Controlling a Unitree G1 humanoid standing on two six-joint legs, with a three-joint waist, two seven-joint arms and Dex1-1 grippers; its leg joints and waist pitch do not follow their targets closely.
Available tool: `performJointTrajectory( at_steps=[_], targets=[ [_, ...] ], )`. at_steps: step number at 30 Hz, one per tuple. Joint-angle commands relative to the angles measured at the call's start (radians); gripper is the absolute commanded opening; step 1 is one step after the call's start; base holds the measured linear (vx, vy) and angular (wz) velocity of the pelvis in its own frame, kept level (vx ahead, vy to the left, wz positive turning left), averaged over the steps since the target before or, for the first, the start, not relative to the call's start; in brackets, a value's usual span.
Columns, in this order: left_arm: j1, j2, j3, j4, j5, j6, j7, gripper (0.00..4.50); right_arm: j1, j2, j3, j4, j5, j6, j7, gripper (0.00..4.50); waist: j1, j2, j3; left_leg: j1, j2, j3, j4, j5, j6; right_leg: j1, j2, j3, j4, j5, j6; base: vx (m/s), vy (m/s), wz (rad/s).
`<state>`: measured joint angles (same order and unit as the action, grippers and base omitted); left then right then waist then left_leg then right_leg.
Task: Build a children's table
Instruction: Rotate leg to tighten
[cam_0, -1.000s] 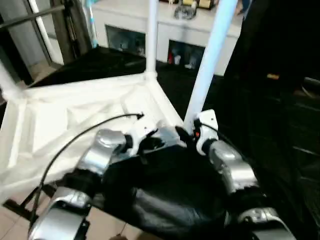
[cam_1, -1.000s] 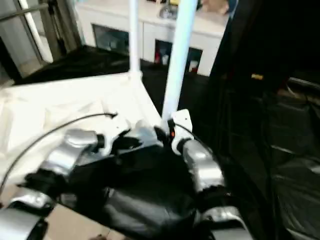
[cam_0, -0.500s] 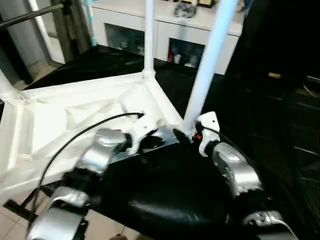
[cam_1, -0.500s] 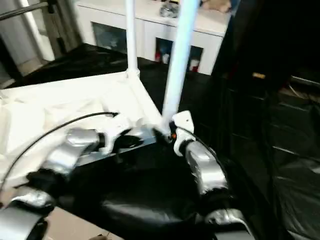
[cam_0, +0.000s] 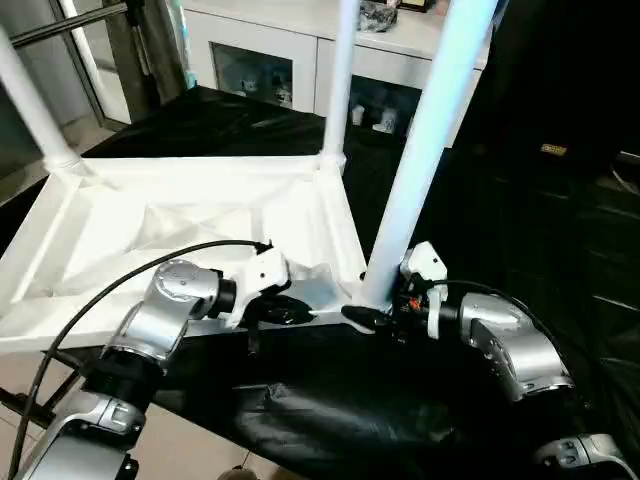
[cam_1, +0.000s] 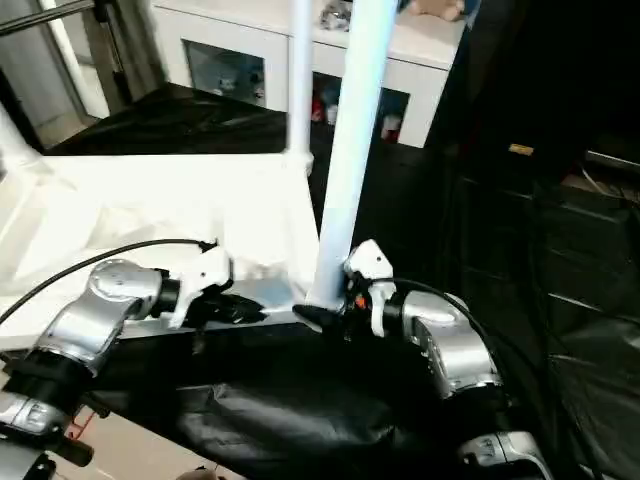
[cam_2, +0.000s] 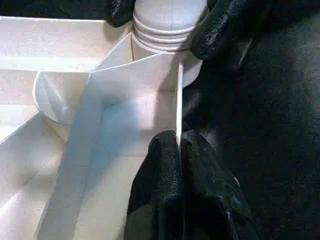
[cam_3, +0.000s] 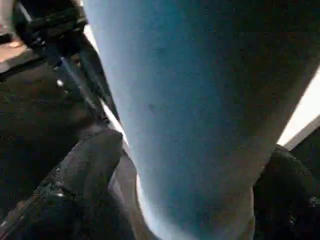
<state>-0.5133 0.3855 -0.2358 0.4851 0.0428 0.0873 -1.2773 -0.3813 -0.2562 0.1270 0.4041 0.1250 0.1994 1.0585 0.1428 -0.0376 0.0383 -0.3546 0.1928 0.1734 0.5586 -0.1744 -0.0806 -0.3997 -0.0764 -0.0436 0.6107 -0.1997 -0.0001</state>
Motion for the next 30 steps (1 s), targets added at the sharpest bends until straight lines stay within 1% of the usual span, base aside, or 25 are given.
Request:
performJointTrajectory(
  at_steps=[1, 2, 4, 5, 7, 8, 9, 10, 11, 13, 15, 16, 17, 18, 19, 20, 21, 22, 23, 24, 25, 26, 27, 29, 30],
  targets=[
    [-0.006, -0.043, -0.034, -0.044, -0.035, -0.008, -0.001, 0.00, 0.011, 0.041, 0.127, -0.060, 0.031, 0.011, 0.109, 3.71, 0.000, -0.003, -0.047, 0.005, 0.039, -0.003, -0.061, -0.201, 0.037, 0.044, -0.065, 0.038, -0.066, -0.126, -0.206, 0.000, 0.000, 0.00],
    [-0.004, -0.042, -0.034, -0.046, -0.036, -0.007, -0.004, 0.00, 0.012, 0.040, 0.127, -0.062, 0.030, 0.012, 0.112, 3.71, 0.000, -0.003, -0.048, 0.005, 0.039, -0.003, -0.062, -0.201, 0.036, 0.045, -0.065, 0.038, -0.066, -0.127, -0.206, 0.000, 0.000, 0.00],
    [0.003, -0.034, -0.035, -0.059, -0.040, 0.003, -0.021, 0.00, 0.019, 0.034, 0.133, -0.079, 0.041, 0.028, 0.132, 3.62, -0.001, -0.006, -0.048, 0.004, 0.039, -0.003, -0.061, -0.199, 0.036, 0.046, -0.066, 0.038, -0.066, -0.131, -0.206, 0.000, 0.000, 0.00],
    [0.005, -0.031, -0.036, -0.066, -0.043, 0.009, -0.027, 0.00, 0.022, 0.031, 0.135, -0.092, 0.052, 0.044, 0.144, 3.47, 0.001, -0.008, -0.048, 0.004, 0.039, -0.003, -0.061, -0.194, 0.038, 0.047, -0.065, 0.038, -0.065, -0.132, -0.202, 0.000, 0.000, 0.00],
    [0.005, -0.028, -0.037, -0.070, -0.046, 0.017, -0.031, 0.00, 0.025, 0.030, 0.133, -0.103, 0.064, 0.065, 0.154, 3.30, 0.002, -0.007, -0.048, 0.004, 0.039, -0.003, -0.060, -0.182, 0.044, 0.046, -0.065, 0.038, -0.064, -0.118, -0.204, 0.000, 0.000, 0.00],
    [0.005, -0.028, -0.037, -0.070, -0.046, 0.017, -0.031, 0.00, 0.025, 0.030, 0.133, -0.103, 0.064, 0.065, 0.154, 3.22, 0.001, -0.011, -0.048, 0.004, 0.039, -0.002, -0.060, -0.181, 0.047, 0.046, -0.064, 0.037, -0.065, -0.120, -0.204, 0.000, 0.000, 0.00],
    [0.005, -0.028, -0.037, -0.070, -0.046, 0.017, -0.031, 0.00, 0.025, 0.030, 0.133, -0.103, 0.064, 0.065, 0.154, 3.22, 0.002, -0.009, -0.048, 0.005, 0.039, -0.002, -0.060, -0.181, 0.045, 0.045, -0.064, 0.037, -0.064, -0.126, -0.205, 0.000, 0.000, 0.00],
    [0.003, -0.030, -0.035, -0.068, -0.046, 0.018, -0.026, 0.00, 0.026, 0.035, 0.127, -0.106, 0.070, 0.076, 0.152, 2.99, 0.001, -0.010, -0.047, 0.005, 0.039, -0.002, -0.060, -0.190, 0.043, 0.044, -0.065, 0.037, -0.066, -0.143, -0.204, 0.000, 0.000, 0.00],
    [0.000, -0.033, -0.030, -0.065, -0.045, 0.019, -0.013, 0.00, 0.027, 0.044, 0.119, -0.108, 0.076, 0.086, 0.138, 2.99, 0.001, -0.015, -0.047, 0.004, 0.039, -0.003, -0.060, -0.190, 0.041, 0.045, -0.067, 0.037, -0.065, -0.158, -0.200, 0.000, 0.000, 0.00],
    [-0.004, -0.039, -0.022, -0.060, -0.043, 0.019, 0.005, 0.00, 0.029, 0.057, 0.109, -0.108, 0.082, 0.100, 0.118, 2.87, 0.001, -0.014, -0.046, 0.006, 0.039, -0.003, -0.061, -0.195, 0.039, 0.042, -0.066, 0.038, -0.068, -0.174, -0.195, 0.000, 0.000, 0.00],
    [-0.013, -0.054, -0.010, -0.041, -0.030, 0.028, 0.056, 0.00, 0.016, 0.100, 0.090, -0.057, 0.030, 0.084, -0.008, 2.72, -0.002, -0.012, -0.045, 0.006, 0.038, -0.003, -0.062, -0.198, 0.031, 0.042, -0.068, 0.039, -0.069, -0.182, -0.189, 0.000, 0.000, 0.00],
    [-0.013, -0.054, -0.010, -0.041, -0.030, 0.028, 0.056, 0.00, 0.016, 0.100, 0.090, -0.057, 0.030, 0.084, -0.008, 2.65, -0.004, -0.012, -0.044, 0.006, 0.038, -0.003, -0.063, -0.203, 0.027, 0.039, -0.068, 0.040, -0.071, -0.192, -0.186, 0.000, 0.000, 0.00],
    [-0.021, -0.068, -0.001, -0.026, -0.015, 0.036, 0.106, 0.00, 0.002, 0.134, 0.073, -0.007, -0.023, 0.069, -0.130, 2.65, -0.004, -0.011, -0.043, 0.006, 0.037, -0.004, -0.065, -0.213, 0.021, 0.039, -0.068, 0.040, -0.072, -0.208, -0.182, 0.000, 0.000, 0.00],
    [-0.027, -0.078, 0.004, -0.016, -0.004, 0.041, 0.140, 0.00, -0.007, 0.157, 0.062, 0.027, -0.059, 0.059, -0.214, 2.65, -0.009, -0.010, -0.041, 0.007, 0.035, -0.006, -0.069, -0.235, -0.001, 0.037, -0.069, 0.040, -0.077, -0.258, -0.171, 0.000, 0.000, 0.00],
    [-0.027, -0.078, 0.004, -0.016, -0.004, 0.041, 0.140, 0.00, -0.007, 0.157, 0.062, 0.027, -0.059, 0.059, -0.214, 2.65, -0.017, -0.011, -0.040, 0.004, 0.034, -0.011, -0.074, -0.260, -0.021, 0.040, -0.071, 0.038, -0.081, -0.322, -0.153, 0.000, 0.000, 0.00],
    [-0.037, -0.091, 0.009, -0.001, 0.008, 0.047, 0.178, 0.00, -0.021, 0.183, 0.042, 0.062, -0.079, 0.067, -0.306, 2.64, -0.017, -0.010, -0.041, 0.007, 0.036, -0.013, -0.075, -0.270, -0.026, 0.040, -0.072, 0.038, -0.084, -0.343, -0.143, 0.000, 0.000, 0.00],
    [-0.047, -0.103, 0.012, 0.014, 0.020, 0.051, 0.212, 0.00, -0.031, 0.204, 0.025, 0.088, -0.087, 0.076, -0.373, 2.64, -0.024, -0.007, -0.040, 0.013, 0.037, -0.010, -0.075, -0.286, -0.036, 0.030, -0.070, 0.042, -0.087, -0.345, -0.141, 0.000, 0.000, 0.00],
    [-0.058, -0.116, 0.015, 0.029, 0.030, 0.057, 0.246, 0.00, -0.042, 0.224, 0.007, 0.111, -0.090, 0.089, -0.440, 2.63, -0.025, -0.008, -0.041, 0.014, 0.036, -0.012, -0.075, -0.297, -0.038, 0.031, -0.070, 0.041, -0.087, -0.350, -0.141, 0.000, 0.000, 0.00],
    [-0.058, -0.116, 0.015, 0.029, 0.030, 0.057, 0.246, 0.00, -0.042, 0.224, 0.007, 0.111, -0.090, 0.089, -0.440, 2.62, -0.029, -0.007, -0.042, 0.014, 0.036, -0.012, -0.076, -0.298, -0.040, 0.031, -0.069, 0.042, -0.087, -0.339, -0.143, 0.000, 0.000, 0.00],
    [-0.074, -0.136, 0.019, 0.047, 0.040, 0.065, 0.290, 0.00, -0.056, 0.249, -0.014, 0.140, -0.095, 0.100, -0.521, 2.62, -0.031, -0.007, -0.042, 0.013, 0.035, -0.011, -0.076, -0.295, -0.038, 0.032, -0.067, 0.043, -0.086, -0.321, -0.141, 0.000, 0.000, 0.00],
    [-0.074, -0.136, 0.019, 0.047, 0.040, 0.065, 0.290, 0.00, -0.056, 0.249, -0.014, 0.140, -0.095, 0.100, -0.521, 2.62, -0.030, -0.008, -0.044, 0.012, 0.034, -0.012, -0.075, -0.290, -0.037, 0.035, -0.068, 0.042, -0.085, -0.307, -0.142, 0.000, 0.000, 0.00],
    [-0.101, -0.173, 0.024, 0.073, 0.047, 0.072, 0.344, 0.00, -0.078, 0.274, -0.023, 0.185, -0.117, 0.081, -0.616, 2.62, -0.029, -0.006, -0.046, 0.011, 0.034, -0.012, -0.073, -0.278, -0.034, 0.036, -0.069, 0.043, -0.083, -0.286, -0.144, 0.000, 0.000, 0.00],
    [-0.111, -0.188, 0.025, 0.082, 0.049, 0.072, 0.362, 0.00, -0.088, 0.282, -0.024, 0.204, -0.126, 0.068, -0.648, 2.62, -0.033, -0.004, -0.044, 0.012, 0.034, -0.009, -0.073, -0.269, -0.037, 0.031, -0.066, 0.044, -0.082, -0.258, -0.153, 0.000, 0.000, 0.00],
    [-0.120, -0.202, 0.026, 0.088, 0.047, 0.077, 0.378, 0.00, -0.095, 0.287, -0.019, 0.215, -0.129, 0.048, -0.639, 2.62, -0.028, -0.005, -0.048, 0.014, 0.032, -0.007, -0.069, -0.256, -0.033, 0.035, -0.067, 0.043, -0.079, -0.229, -0.159, 0.000, 0.000, 0.00],
    [-0.125, -0.211, 0.024, 0.090, 0.046, 0.074, 0.381, 0.00, -0.098, 0.289, -0.017, 0.213, -0.114, 0.041, -0.593, 2.62, -0.028, -0.005, -0.047, 0.009, 0.032, -0.007, -0.068, -0.244, -0.024, 0.039, -0.067, 0.043, -0.077, -0.207, -0.161, 0.000, 0.000, 0.00]
  ],
)
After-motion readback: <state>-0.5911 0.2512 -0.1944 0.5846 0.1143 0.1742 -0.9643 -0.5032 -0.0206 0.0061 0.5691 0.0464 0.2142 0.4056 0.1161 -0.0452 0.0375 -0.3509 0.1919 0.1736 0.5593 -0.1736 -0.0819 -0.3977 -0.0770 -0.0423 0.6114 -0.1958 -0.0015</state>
